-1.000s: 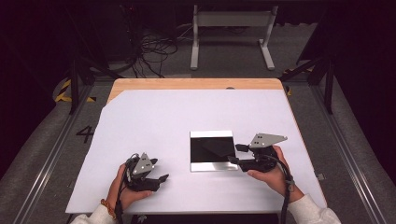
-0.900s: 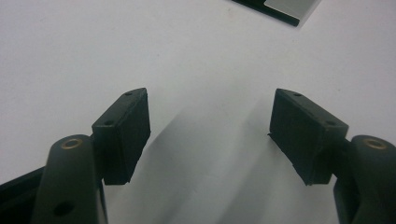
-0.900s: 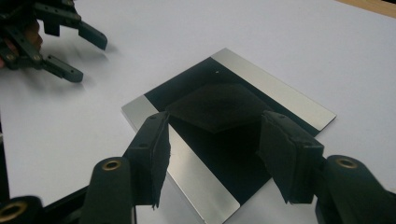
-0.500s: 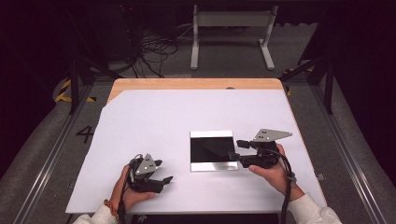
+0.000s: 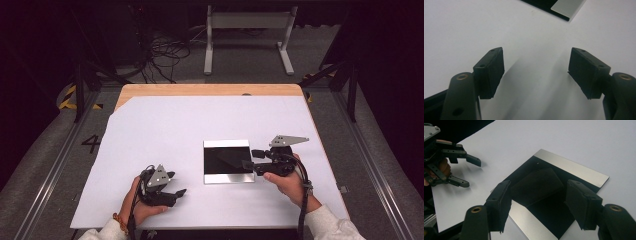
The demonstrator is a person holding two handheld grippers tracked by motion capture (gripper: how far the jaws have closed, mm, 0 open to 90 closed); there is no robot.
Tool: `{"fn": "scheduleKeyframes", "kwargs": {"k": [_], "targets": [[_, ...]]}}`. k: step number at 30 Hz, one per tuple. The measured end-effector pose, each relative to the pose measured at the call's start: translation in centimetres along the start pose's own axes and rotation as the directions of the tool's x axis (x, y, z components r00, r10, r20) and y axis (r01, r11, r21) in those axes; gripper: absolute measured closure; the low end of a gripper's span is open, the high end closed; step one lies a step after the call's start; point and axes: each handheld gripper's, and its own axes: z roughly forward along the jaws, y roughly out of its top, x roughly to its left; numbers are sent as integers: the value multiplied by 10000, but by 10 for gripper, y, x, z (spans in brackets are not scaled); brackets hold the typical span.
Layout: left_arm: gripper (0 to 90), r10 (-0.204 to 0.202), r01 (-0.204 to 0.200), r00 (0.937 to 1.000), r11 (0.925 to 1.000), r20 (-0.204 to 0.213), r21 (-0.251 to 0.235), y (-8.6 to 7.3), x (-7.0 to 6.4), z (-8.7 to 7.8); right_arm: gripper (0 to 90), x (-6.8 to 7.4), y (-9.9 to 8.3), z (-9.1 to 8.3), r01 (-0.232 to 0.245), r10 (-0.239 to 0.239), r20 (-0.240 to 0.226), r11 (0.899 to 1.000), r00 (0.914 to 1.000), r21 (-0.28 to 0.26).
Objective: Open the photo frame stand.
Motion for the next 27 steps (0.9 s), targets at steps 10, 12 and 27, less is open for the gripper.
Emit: {"fn": "scheduleKeyframes", "kwargs": {"k": [10, 12, 27], "targets": [[300, 322, -322, 9994, 9995, 124, 22, 27, 1, 29, 366, -3, 4, 9, -872, 870, -369, 9962, 9955, -36], [297, 433, -433, 9990, 9991, 123, 16, 30, 0, 32, 367, -5, 4, 12, -1039, 1039, -444, 9946, 9936, 16], [294, 544, -545, 9984, 9985, 134, 48, 33, -3, 36, 360, -14, -3, 30, -2100, 2127, -1036, 9770, 9716, 358]]}}
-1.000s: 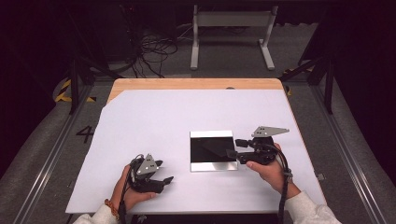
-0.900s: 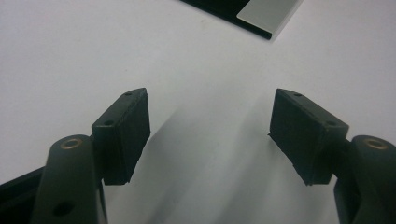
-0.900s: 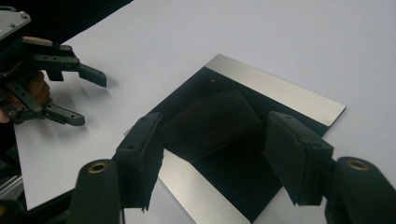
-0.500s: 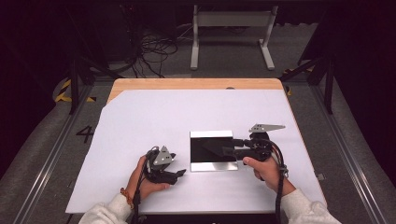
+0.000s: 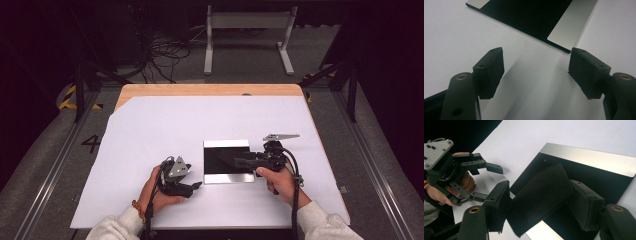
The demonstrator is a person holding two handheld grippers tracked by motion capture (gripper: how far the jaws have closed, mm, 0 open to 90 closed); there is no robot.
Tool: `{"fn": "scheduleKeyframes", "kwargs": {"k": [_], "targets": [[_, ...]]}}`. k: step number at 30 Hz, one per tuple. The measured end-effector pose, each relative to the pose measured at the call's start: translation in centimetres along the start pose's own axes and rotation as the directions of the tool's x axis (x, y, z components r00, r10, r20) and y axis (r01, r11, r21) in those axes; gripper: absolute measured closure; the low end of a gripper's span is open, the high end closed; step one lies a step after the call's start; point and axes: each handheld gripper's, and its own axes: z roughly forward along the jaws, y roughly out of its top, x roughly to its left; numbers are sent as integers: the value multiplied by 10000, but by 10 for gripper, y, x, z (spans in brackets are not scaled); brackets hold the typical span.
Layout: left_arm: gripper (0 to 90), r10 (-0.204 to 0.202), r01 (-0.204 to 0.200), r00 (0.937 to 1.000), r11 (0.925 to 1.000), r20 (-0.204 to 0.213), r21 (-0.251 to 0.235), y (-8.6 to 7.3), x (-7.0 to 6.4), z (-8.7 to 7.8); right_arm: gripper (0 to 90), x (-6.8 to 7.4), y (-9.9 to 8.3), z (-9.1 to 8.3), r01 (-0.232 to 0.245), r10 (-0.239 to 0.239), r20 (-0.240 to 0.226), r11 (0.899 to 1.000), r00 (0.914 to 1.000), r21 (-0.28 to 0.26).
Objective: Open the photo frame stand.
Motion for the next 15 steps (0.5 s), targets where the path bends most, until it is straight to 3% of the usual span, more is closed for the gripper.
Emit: {"fn": "scheduleKeyframes", "kwargs": {"k": [4, 15], "targets": [[291, -131, 128, 9998, 9997, -115, -199, 0, 1, -1, 362, 0, 0, 2, -37, 37, -7, 10000, 10000, 60], [248, -647, 658, 9977, 9963, 201, -561, 3, 8, -2, 432, -3, -4, 3, -24, 26, -104, 9998, 9999, 203]]}}
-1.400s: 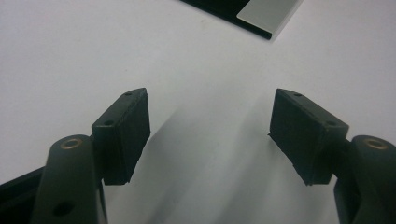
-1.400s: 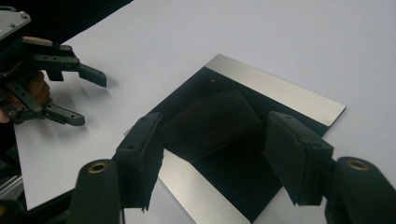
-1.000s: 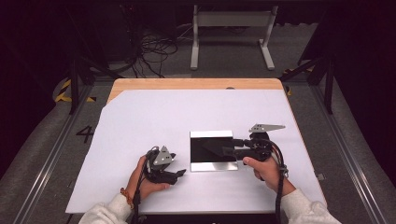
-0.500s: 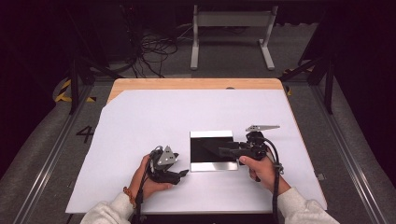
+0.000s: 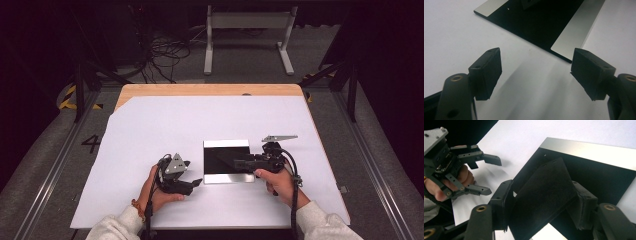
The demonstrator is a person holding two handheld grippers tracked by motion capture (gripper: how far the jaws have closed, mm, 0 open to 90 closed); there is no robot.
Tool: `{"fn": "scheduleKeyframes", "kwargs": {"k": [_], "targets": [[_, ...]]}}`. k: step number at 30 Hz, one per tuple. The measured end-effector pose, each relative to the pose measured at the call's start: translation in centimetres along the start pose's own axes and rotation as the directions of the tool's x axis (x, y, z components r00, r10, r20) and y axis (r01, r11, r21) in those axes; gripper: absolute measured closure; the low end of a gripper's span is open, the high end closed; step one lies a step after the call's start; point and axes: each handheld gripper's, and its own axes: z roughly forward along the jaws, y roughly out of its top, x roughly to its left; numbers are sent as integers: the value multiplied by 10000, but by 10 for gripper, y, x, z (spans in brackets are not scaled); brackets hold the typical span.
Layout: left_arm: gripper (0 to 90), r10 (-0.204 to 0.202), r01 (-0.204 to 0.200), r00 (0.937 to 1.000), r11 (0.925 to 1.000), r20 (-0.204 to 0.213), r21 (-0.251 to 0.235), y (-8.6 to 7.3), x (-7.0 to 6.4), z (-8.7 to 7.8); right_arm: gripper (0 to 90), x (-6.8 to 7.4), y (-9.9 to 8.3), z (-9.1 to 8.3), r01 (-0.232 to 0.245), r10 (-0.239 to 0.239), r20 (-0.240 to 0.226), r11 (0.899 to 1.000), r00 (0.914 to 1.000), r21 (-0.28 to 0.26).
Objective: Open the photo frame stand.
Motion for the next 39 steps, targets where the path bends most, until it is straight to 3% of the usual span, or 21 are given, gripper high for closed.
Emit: {"fn": "scheduleKeyframes", "kwargs": {"k": [9, 15, 20, 24, 28, 30, 34, 39], "targets": [[205, -666, 666, 9965, 9978, 508, 17, 13, 8, 14, 460, -1, -2, 0, 50, -50, 30, 10000, 10000, -40], [192, -821, 800, 9944, 9962, 669, 331, 15, 7, 22, 469, -1, -4, -1, 103, -102, 16, 9999, 9999, -84], [183, -834, 808, 9938, 9960, 738, 373, 18, 9, 26, 481, 1, -4, -1, 347, -346, 23, 9992, 9994, -190], [184, -1062, 1037, 9910, 9940, 816, 340, 19, 11, 27, 484, 3, -5, -2, 459, -458, 49, 9986, 9989, -253], [241, -1095, 1078, 9909, 9938, 787, 256, 19, 14, 27, 495, 6, -6, -5, 713, -710, 83, 9967, 9974, -379], [258, -1330, 1315, 9859, 9911, 1014, 216, 18, 17, 25, 495, 7, -7, -5, 812, -808, 108, 9958, 9967, -417], [258, -1304, 1287, 9860, 9914, 1043, 235, 18, 18, 26, 495, 7, -7, -5, 957, -951, 147, 9944, 9954, -453], [265, -1621, 1581, 9761, 9867, 1446, 390, 21, 20, 32, 496, 9, -8, -6, 1189, -1181, 179, 9915, 9928, -528]]}}
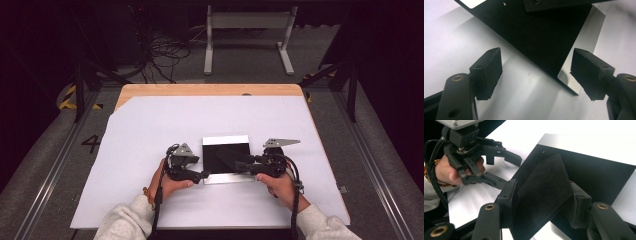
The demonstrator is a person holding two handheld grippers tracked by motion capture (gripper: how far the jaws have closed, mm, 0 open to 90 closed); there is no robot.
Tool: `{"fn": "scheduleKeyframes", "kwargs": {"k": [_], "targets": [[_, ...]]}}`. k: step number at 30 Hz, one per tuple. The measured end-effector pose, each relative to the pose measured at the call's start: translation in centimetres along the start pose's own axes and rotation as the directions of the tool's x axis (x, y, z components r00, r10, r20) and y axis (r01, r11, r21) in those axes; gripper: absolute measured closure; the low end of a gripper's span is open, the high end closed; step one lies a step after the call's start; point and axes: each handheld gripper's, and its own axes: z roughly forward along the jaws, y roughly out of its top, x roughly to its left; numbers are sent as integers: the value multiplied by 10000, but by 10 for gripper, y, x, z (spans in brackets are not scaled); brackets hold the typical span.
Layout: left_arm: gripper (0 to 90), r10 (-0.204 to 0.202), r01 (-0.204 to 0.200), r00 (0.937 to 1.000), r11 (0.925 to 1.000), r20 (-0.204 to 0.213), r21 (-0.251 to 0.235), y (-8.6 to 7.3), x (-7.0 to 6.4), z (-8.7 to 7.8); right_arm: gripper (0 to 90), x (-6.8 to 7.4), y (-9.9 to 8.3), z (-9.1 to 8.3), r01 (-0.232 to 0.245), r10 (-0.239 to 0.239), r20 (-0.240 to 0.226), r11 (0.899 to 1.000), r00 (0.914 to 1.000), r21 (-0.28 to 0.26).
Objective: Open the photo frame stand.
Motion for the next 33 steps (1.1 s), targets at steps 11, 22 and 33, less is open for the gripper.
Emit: {"fn": "scheduleKeyframes", "kwargs": {"k": [11, 22, 33], "targets": [[218, -385, 378, 9968, 9992, 695, 109, 5, 6, 4, 498, 4, -1, -2, 355, -355, 4, 9993, 9994, -130], [351, 16, -17, 9995, 10000, 300, 61, 13, 5, 8, 505, 7, -2, -5, 763, -766, -109, 9968, 9970, -224], [413, 386, -397, 9988, 9984, -288, -400, 16, 3, -1, 539, 10, -1, -8, 1154, -1158, -162, 9930, 9931, -259]]}}
